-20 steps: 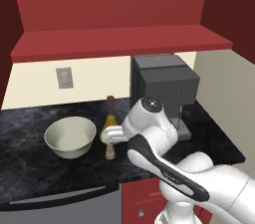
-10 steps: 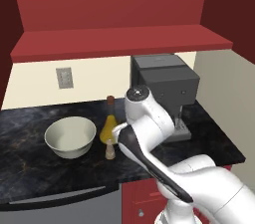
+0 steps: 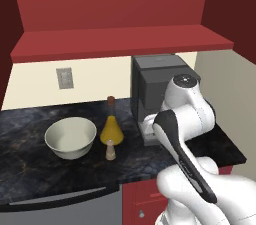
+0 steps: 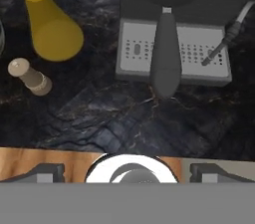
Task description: Retrieve the bottle and the shaker from the cabinet and place them next to the mixing bowl on the counter. Then add garlic from the fridge to the mixing bowl.
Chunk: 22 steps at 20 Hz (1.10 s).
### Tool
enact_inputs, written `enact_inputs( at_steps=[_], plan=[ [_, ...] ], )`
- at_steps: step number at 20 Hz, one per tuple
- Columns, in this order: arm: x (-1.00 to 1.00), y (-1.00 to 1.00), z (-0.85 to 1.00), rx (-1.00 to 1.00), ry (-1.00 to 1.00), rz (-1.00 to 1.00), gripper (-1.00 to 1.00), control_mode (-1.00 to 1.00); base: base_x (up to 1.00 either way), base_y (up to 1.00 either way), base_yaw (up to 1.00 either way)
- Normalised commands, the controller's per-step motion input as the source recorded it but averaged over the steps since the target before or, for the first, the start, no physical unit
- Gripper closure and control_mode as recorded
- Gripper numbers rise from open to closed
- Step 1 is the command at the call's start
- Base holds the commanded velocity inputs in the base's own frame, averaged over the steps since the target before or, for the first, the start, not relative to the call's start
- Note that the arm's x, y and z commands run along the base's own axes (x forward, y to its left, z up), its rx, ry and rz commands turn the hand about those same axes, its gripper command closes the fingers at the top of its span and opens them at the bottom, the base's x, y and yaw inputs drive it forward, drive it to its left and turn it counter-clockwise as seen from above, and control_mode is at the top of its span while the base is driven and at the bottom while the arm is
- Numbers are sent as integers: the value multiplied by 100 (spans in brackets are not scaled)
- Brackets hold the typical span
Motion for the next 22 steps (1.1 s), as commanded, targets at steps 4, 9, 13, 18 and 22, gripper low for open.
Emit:
enact_inputs(
  at_steps=[4, 9, 13, 18, 22],
  plan=[
    [0, -4, -1, 2, 0, 0, -100, -100, 0, 0, 0],
    [-11, 9, 0, 0, 0, 0, -100, -100, 0, 0, 0],
    [0, 0, 0, 0, 0, 0, -100, 100, -47, 32, 0],
    [0, 0, 0, 0, 0, 0, -100, 100, -53, 37, 0],
    [0, 0, 0, 0, 0, 0, -100, 100, -69, 33, 0]
  ],
)
